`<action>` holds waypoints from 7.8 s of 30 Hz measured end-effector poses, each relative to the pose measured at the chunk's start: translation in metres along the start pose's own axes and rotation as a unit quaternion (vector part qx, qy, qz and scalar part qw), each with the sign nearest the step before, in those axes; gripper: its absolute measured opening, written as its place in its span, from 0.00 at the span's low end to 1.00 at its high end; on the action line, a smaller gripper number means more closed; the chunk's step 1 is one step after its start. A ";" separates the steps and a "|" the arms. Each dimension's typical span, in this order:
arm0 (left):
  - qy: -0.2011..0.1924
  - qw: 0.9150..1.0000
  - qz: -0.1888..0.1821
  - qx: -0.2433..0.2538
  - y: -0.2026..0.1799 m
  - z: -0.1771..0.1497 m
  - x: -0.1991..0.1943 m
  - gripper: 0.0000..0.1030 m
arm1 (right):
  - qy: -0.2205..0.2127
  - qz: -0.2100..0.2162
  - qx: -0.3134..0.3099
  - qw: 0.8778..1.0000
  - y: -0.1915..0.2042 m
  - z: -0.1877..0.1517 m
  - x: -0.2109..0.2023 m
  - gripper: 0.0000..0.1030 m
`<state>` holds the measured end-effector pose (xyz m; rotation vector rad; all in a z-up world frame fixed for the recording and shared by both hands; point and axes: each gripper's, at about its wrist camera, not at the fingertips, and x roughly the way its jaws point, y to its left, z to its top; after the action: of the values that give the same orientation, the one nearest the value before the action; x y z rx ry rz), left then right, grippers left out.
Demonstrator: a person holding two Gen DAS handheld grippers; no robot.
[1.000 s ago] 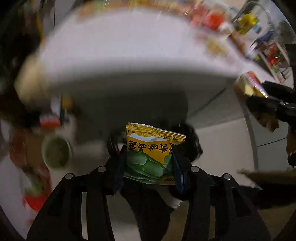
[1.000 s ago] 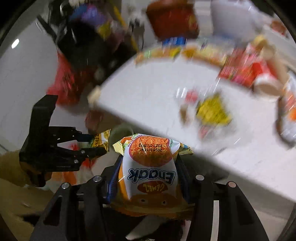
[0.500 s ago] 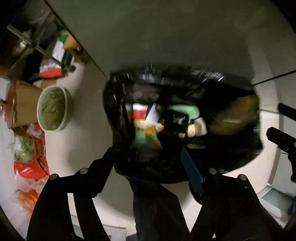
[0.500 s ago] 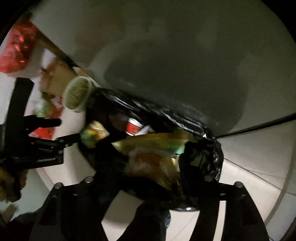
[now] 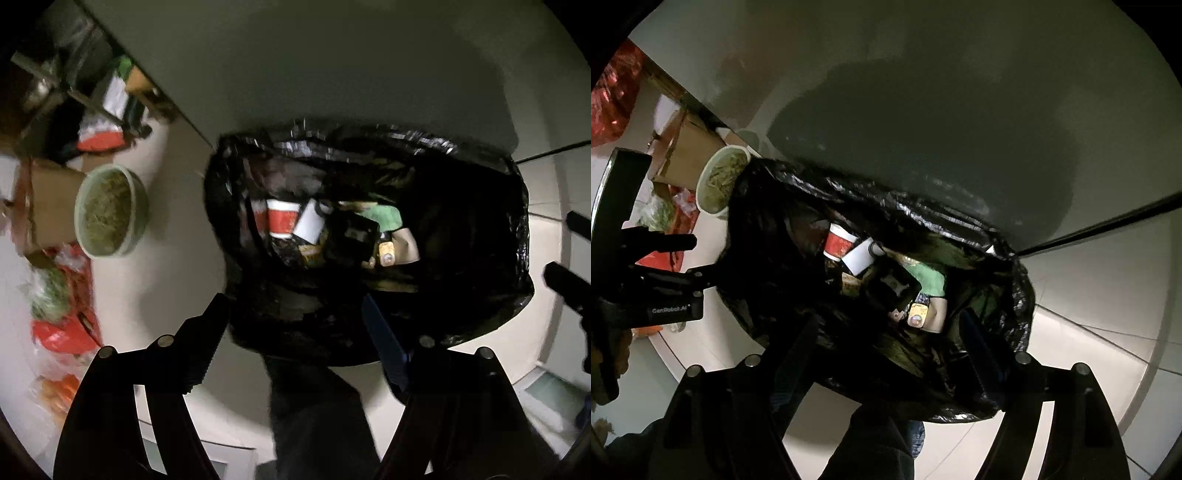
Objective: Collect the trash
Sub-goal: 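Lower both snack bags into the black trash bag and open both tools, then grasp the orange juice bag with the right tool while the left tool grasps the brown paper tube, then lower the juice bag and paper tube into the trash bag and open both tools, then grasp the red-white paper bucket with the right tool while the left tool grasps the red Deeyeo wipes pack, then lower the paper bucket and wipes pack into the trash bag and open both tools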
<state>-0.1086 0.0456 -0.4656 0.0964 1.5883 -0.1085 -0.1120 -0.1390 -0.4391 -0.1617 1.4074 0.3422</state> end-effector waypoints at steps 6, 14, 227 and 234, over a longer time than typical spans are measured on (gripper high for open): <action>-0.057 0.998 0.009 0.034 -0.010 -0.001 -0.074 0.71 | -0.064 0.033 -0.033 0.997 0.017 0.005 -0.083 0.75; -0.190 0.972 -0.071 0.118 -0.042 -0.019 -0.229 0.84 | -0.268 0.054 -0.006 0.962 -0.005 0.013 -0.272 0.91; -0.302 0.940 -0.119 0.103 -0.038 0.046 -0.384 0.36 | -0.328 0.149 -0.035 0.932 -0.052 0.051 -0.372 0.70; -0.196 0.967 -0.131 0.099 0.011 -0.045 -0.317 0.36 | -0.214 0.205 -0.157 0.942 0.017 0.037 -0.320 0.70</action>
<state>-0.1451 0.0647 -0.1481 0.0171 1.1841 -0.4672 -0.1228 -0.1558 -0.1169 -0.0452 0.9375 0.8955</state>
